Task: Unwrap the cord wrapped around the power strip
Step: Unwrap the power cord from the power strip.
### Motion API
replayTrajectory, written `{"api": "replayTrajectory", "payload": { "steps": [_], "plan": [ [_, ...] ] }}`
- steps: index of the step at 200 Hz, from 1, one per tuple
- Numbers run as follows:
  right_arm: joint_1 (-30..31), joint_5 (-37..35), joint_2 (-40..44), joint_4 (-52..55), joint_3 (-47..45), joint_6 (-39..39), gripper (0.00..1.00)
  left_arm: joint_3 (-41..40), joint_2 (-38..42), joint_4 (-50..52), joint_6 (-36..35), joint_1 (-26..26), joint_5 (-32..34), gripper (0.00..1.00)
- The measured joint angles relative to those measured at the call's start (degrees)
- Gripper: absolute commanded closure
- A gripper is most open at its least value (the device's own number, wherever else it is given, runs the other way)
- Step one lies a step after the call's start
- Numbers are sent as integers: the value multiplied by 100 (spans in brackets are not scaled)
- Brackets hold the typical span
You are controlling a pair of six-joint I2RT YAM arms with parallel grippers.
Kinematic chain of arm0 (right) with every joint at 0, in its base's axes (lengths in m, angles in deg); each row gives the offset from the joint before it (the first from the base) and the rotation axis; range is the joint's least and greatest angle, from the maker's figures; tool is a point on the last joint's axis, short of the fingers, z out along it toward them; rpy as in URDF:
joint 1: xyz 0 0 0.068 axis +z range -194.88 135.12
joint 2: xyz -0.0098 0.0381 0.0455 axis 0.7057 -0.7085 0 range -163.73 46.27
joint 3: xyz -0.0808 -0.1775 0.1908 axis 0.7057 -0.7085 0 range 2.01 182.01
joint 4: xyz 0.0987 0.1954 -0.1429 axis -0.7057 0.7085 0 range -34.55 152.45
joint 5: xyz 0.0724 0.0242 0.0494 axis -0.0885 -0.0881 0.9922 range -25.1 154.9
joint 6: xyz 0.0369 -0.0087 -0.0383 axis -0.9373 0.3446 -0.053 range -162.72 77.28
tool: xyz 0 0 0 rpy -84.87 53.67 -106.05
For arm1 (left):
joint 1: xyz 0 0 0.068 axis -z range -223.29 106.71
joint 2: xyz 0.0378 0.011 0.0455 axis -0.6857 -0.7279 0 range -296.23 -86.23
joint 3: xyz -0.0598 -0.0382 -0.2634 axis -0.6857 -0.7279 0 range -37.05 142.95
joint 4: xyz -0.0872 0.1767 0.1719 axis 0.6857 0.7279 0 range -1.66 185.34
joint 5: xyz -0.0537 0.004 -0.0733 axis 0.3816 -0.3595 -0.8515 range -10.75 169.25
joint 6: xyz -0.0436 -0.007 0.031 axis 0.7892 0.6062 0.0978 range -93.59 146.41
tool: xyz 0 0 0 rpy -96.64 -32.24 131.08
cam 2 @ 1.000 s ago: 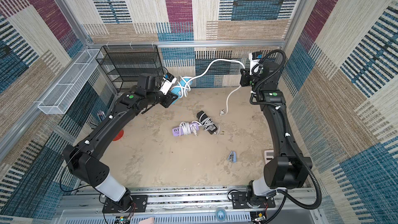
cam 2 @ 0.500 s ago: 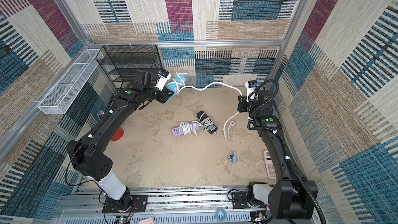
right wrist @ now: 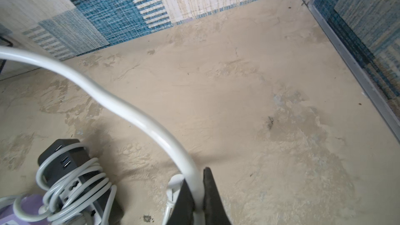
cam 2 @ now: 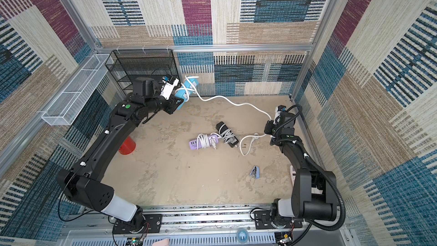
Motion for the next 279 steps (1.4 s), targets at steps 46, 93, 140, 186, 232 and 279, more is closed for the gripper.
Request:
{"api": "replayTrajectory", "payload": {
  "steps": [46,93,140,186,232,279],
  "plan": [
    [-468,96,-579,-122,39,-122,100,-103,131,-7,4,-39,-127,100],
    [-516,142,-1246,-66,188,-164,87,-210,179,-87,138,-127,-149,100],
    [-299,339,-713,24,26,-129,1,-146,90,-116,256,-146,-319,100],
    [476,372,660,-4,-87,109,2,299,-26,68,256,-107,-557,100],
    [1491,1207,1840,-737,-516,380,2,1207,-254,837,210,136,-651,100],
    [2977,1497,2149,-1757,-796,1115,2,2157,-448,1985,149,402,-721,100]
  ]
}}
